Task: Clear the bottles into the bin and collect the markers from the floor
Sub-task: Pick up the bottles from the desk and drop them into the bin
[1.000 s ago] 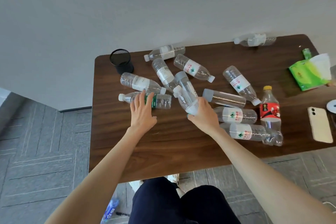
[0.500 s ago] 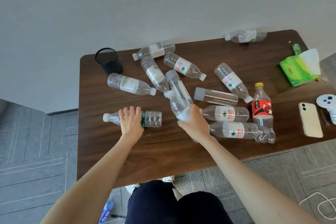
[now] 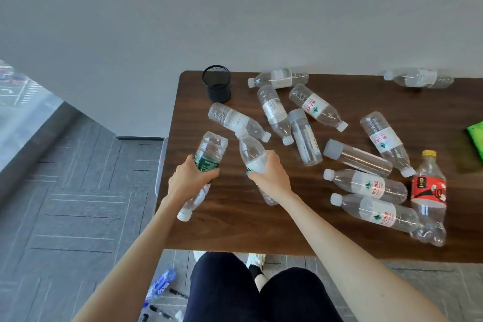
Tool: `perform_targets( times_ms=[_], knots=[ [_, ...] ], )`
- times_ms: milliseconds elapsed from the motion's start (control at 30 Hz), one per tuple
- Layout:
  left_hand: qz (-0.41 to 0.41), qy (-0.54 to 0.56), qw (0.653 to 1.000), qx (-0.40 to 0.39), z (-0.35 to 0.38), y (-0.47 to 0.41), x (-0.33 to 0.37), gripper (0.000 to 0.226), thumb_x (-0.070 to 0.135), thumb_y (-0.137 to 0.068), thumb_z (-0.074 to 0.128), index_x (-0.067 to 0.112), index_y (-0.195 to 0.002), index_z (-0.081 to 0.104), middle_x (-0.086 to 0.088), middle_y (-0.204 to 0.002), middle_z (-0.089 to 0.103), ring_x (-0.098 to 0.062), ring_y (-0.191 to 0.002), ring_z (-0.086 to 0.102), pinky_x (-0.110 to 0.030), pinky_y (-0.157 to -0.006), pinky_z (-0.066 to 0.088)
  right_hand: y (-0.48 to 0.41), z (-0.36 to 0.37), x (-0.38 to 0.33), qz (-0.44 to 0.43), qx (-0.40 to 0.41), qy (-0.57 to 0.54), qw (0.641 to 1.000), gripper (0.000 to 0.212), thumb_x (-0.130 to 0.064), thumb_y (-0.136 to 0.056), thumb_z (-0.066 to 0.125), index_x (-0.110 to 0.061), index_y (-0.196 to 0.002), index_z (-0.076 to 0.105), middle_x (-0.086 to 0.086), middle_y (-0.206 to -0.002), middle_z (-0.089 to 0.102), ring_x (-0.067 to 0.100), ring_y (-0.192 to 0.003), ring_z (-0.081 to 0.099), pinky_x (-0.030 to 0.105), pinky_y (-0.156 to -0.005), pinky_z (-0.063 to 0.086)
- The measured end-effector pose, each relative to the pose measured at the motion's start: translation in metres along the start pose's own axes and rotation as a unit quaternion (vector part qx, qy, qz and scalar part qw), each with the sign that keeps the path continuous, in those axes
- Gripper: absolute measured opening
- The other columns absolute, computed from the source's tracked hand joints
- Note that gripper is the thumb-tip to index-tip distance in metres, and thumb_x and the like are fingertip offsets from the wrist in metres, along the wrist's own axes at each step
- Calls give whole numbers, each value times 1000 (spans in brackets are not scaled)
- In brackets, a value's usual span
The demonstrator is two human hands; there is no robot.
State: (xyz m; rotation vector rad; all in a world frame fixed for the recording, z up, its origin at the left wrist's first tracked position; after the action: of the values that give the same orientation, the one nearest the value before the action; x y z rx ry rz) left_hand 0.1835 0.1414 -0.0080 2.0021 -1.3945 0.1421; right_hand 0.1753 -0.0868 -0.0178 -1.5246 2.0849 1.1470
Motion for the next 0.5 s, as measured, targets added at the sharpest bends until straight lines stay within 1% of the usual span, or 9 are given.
perform_targets(
  times_ms=[100,133,167,233,300,400,500],
  knots=[
    [-23,63,998,7,-26,-1,-24,51,60,-66,69,27,-101,53,9,-82,67,-11,-73,65,-28,-61,49,-3,29,-32,-18,-28,8,999,56,-35,-76,70,-20,-121,38,-5,-120,46,19,-101,57,38,-81,49],
    [-29,80,996,10,-34,-2,-34,50,59,-66,70,27,-102,55,9,-82,68,-10,-74,66,-27,-61,49,-4,39,-42,-23,-37,8,999,56,-35,-76,70,-20,-121,38,-5,-120,46,19,-101,57,37,-80,48],
    [-32,93,995,12,-43,-2,-45,47,58,-66,71,28,-100,57,9,-81,69,-11,-75,66,-29,-64,52,-4,50,-53,-29,-46,6,999,57,-35,-76,70,-20,-121,38,-5,-120,47,17,-100,57,36,-79,47],
    [-40,111,993,9,-59,-5,-70,44,60,-64,70,30,-94,59,9,-79,70,-11,-79,67,-35,-77,55,-5,72,-76,-42,-63,9,997,57,-34,-77,71,-20,-122,39,-5,-119,47,14,-97,54,32,-76,44],
    [-47,125,991,11,-75,-9,-94,52,68,-58,68,30,-93,61,9,-81,71,-11,-82,67,-40,-83,56,-6,93,-97,-44,-77,8,996,57,-34,-79,72,-19,-122,39,-5,-118,47,13,-95,52,29,-74,41],
    [-70,137,988,23,-102,-16,-130,73,77,-54,67,25,-105,56,7,-93,70,-14,-87,67,-42,-85,55,-9,127,-126,-25,-96,-16,995,58,-34,-78,73,-19,-122,39,-3,-118,50,15,-98,55,28,-72,44],
    [-96,142,985,19,-123,-26,-161,86,81,-56,66,21,-116,47,1,-105,65,-20,-94,64,-43,-88,54,-12,159,-149,-6,-100,-25,995,58,-36,-75,74,-21,-119,39,-1,-119,53,17,-100,58,39,-83,52]
  ],
)
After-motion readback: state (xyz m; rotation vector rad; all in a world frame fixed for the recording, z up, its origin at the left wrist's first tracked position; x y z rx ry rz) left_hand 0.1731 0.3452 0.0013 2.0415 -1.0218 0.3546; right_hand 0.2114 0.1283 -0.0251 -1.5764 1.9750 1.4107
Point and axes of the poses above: each hand's wrist, its own y-axis away from the middle knuckle, its own z-axis out of the palm, x = y × z, the point moved 5 cm from there along -y, towards the middle knuckle
